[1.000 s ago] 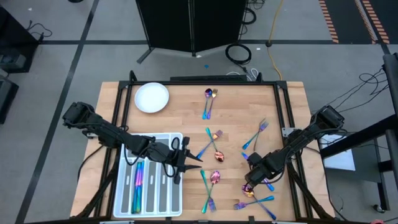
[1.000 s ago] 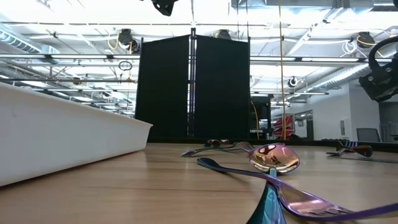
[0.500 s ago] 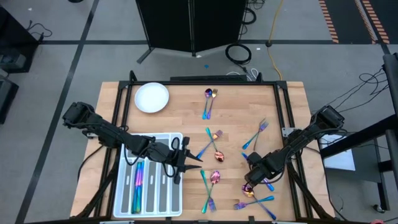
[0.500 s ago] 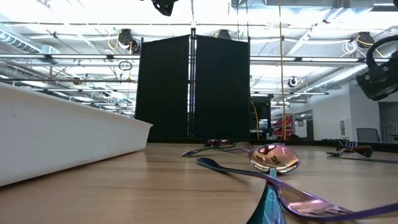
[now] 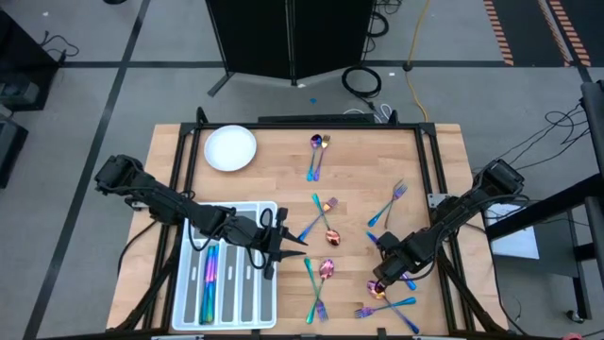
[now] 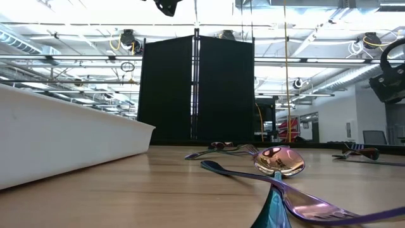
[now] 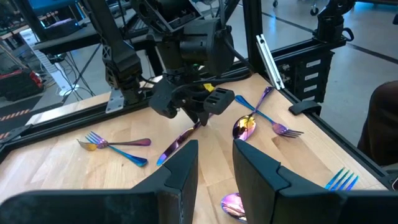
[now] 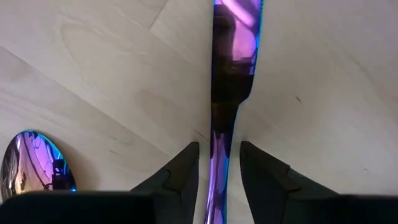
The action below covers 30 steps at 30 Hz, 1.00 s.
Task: Sort silverware
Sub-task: Put the iridescent blue knife in the silverware tray
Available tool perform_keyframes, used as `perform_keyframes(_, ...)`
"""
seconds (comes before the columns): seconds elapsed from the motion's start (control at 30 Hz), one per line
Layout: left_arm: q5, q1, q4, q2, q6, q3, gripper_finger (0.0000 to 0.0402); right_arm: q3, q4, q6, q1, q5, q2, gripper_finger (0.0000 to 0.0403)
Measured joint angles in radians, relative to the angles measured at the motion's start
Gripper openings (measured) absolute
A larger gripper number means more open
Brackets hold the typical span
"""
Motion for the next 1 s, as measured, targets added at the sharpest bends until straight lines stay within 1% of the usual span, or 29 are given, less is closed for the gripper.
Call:
perform_keyframes(0.13, 0.000, 0.000, 0.001, 0.000, 0.000, 0.000, 0.0102, 0.000, -0.005, 0.002, 0.000, -0.002, 0.001, 0.0095)
perform_keyframes(0.37, 0.000, 0.000, 0.001, 0.000, 0.000, 0.000, 0.0102, -0.002, -0.015, 0.002, 0.000, -0.006, 0.002, 0.0054)
perform_keyframes(0.5, 0.000, 0.000, 0.001, 0.000, 0.000, 0.000, 0.0102, -0.002, -0.017, 0.002, 0.000, -0.007, 0.003, 0.0039)
perform_keyframes(0.7, 0.000, 0.000, 0.001, 0.000, 0.000, 0.000, 0.0102, 0.018, -0.044, -0.017, 0.000, -0.007, 0.006, 0.0029)
perform_keyframes(1.0, 0.000, 0.000, 0.001, 0.000, 0.000, 0.000, 0.0102, 0.023, -0.060, -0.024, 0.000, -0.006, 0.006, 0.0028)
